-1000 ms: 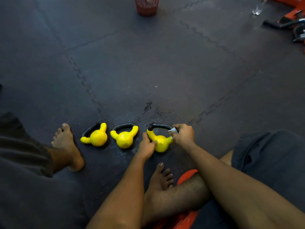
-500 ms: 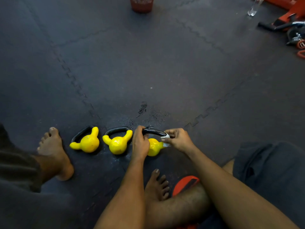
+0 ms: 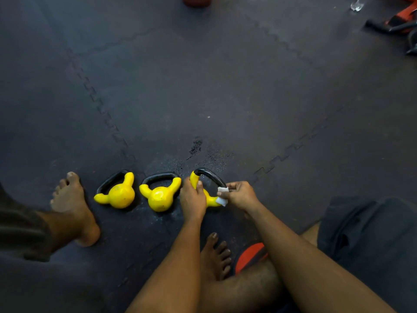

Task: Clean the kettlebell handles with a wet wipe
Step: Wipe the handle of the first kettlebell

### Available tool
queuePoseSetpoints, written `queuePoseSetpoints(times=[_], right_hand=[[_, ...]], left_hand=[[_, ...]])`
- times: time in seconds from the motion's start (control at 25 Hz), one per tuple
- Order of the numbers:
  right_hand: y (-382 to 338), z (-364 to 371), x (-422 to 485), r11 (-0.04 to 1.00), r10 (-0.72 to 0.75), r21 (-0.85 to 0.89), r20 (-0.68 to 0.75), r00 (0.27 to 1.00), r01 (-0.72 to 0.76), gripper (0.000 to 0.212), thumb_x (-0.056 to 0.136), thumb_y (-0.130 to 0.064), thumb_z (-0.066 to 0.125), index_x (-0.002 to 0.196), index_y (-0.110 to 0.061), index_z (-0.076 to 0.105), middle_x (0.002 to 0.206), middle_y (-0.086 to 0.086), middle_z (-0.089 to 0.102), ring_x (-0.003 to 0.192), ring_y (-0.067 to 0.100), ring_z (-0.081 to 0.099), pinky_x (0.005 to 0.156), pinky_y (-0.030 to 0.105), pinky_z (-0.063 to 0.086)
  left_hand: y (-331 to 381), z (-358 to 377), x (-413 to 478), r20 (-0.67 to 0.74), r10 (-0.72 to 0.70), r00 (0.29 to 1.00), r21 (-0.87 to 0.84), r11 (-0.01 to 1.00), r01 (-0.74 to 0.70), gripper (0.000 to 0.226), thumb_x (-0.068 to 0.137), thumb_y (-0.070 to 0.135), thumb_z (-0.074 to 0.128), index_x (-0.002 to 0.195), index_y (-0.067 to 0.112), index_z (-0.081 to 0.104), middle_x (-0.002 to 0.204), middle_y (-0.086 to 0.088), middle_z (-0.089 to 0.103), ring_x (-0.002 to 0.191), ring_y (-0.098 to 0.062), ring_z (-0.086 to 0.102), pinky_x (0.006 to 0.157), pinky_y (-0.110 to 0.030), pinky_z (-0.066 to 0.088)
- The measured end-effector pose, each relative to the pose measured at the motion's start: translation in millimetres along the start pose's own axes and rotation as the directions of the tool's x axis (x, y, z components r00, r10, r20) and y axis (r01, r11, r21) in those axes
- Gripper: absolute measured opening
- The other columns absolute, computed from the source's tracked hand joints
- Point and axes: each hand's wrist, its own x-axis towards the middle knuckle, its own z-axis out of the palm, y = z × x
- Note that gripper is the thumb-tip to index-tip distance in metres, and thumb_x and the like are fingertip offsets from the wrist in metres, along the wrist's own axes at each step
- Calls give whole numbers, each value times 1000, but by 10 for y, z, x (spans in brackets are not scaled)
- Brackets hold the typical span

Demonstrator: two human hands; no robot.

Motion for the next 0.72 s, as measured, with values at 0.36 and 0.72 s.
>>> queuePoseSetpoints(times=[0.36,0.72], right_hand=[[-107,233,-86,988,-47,-157,-332,942,-6,26,77,-18,78,101,-11,72,91,10,71,86,24,67,76,31,53],[-36,87,41,905,49,420,44,998,-63,28,82,4,70,107,0,60,87,12,71,75,22,68,69,30,57]], left_hand=[[21,136,35,-119,16,993,134,991,0,22,98,26,47,106,6,53,104,-21,64,98,-40,59,73,-42,40],[-52,74,134,-42,26,999,99,995,-22,23,98,29,49,102,7,53,99,-21,65,94,-40,59,75,-42,41]])
